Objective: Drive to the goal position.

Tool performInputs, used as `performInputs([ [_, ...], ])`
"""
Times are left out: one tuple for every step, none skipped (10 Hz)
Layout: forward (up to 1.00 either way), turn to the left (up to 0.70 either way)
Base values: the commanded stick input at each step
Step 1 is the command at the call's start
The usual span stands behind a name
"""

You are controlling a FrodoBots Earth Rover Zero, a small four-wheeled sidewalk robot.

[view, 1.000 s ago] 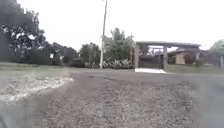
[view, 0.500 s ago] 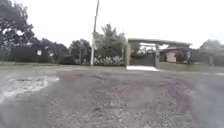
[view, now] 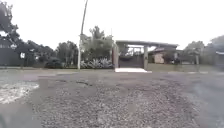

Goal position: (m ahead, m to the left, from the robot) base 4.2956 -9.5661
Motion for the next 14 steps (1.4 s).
performInputs([
  [0.00,-0.70],
  [0.00,-0.70],
  [0.00,-0.70],
  [0.00,-0.70],
  [0.00,-0.70],
  [0.00,-0.70],
  [0.00,-0.70],
  [0.00,-0.70],
  [0.00,-0.70],
  [0.00,-0.70],
  [0.00,-0.70],
  [0.00,-0.70],
  [0.00,-0.70],
  [0.00,-0.70],
])
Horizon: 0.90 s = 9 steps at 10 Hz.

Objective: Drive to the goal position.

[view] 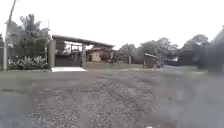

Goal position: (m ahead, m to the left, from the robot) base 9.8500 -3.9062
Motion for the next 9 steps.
performInputs([
  [0.00,-0.70],
  [0.00,-0.70],
  [0.00,-0.70],
  [0.00,-0.70],
  [0.00,-0.70],
  [0.00,-0.70],
  [0.00,-0.70],
  [0.00,-0.70],
  [0.00,-0.70],
])
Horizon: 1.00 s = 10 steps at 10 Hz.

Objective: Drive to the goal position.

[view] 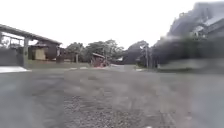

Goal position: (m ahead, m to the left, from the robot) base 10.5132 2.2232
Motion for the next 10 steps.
performInputs([
  [0.00,-0.70],
  [0.00,-0.70],
  [0.19,-0.51],
  [0.70,0.00],
  [0.70,0.00],
  [0.70,0.00],
  [0.70,0.00],
  [0.70,0.00],
  [0.70,0.00],
  [0.70,0.00],
])
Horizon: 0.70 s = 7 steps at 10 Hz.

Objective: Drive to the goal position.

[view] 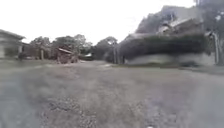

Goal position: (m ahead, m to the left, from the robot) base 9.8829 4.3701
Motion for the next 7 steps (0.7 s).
performInputs([
  [0.70,0.00],
  [0.70,0.25],
  [0.70,0.35],
  [0.70,0.35],
  [0.70,0.35],
  [0.70,0.35],
  [0.70,0.18],
])
